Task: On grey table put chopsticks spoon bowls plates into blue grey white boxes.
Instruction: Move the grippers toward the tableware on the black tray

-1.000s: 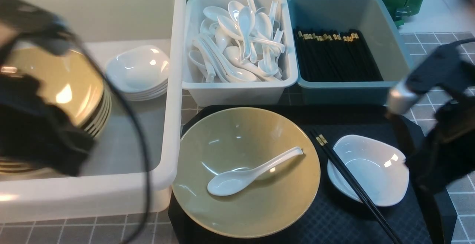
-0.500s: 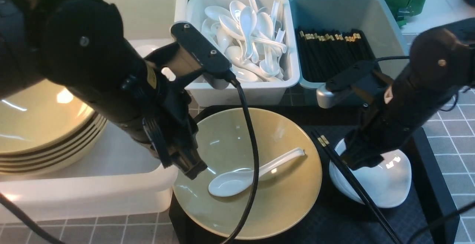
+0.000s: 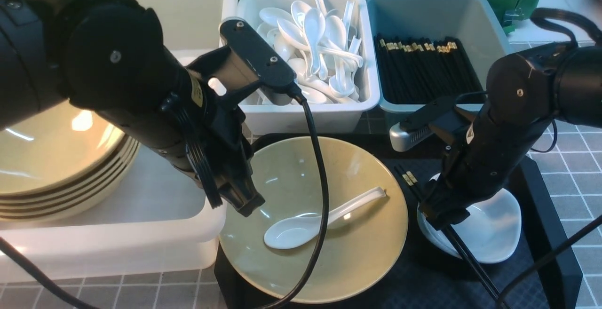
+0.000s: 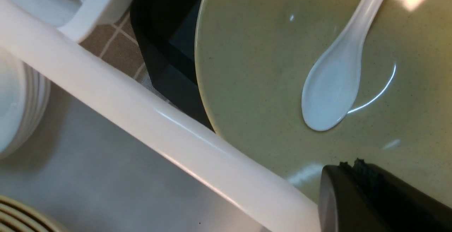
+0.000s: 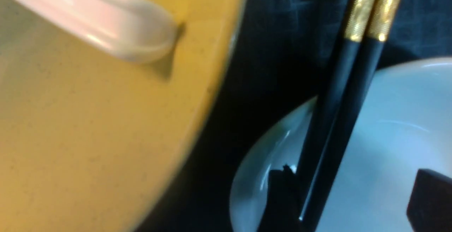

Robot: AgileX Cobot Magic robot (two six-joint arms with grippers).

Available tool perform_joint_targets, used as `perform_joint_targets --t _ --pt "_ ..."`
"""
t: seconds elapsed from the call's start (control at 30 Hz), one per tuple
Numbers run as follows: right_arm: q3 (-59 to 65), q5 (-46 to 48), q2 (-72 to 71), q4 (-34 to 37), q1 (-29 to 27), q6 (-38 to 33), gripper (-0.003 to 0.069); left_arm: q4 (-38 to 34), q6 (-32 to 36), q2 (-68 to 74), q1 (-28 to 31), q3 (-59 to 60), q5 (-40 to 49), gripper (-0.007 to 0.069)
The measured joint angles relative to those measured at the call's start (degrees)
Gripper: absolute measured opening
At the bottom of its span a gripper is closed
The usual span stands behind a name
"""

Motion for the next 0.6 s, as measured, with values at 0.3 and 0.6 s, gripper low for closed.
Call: perform_joint_targets --t 0.3,0.6 --pt "-0.02 -0.28 2.00 0.45 0.65 -0.06 0.0479 0.04 0.00 0.00 0.00 0.00 0.24 -0.0011" --pt "-0.02 -0.28 2.52 0.20 0.65 -0.11 0.0292 0.04 0.00 0.00 0.00 0.00 0.24 -0.0011"
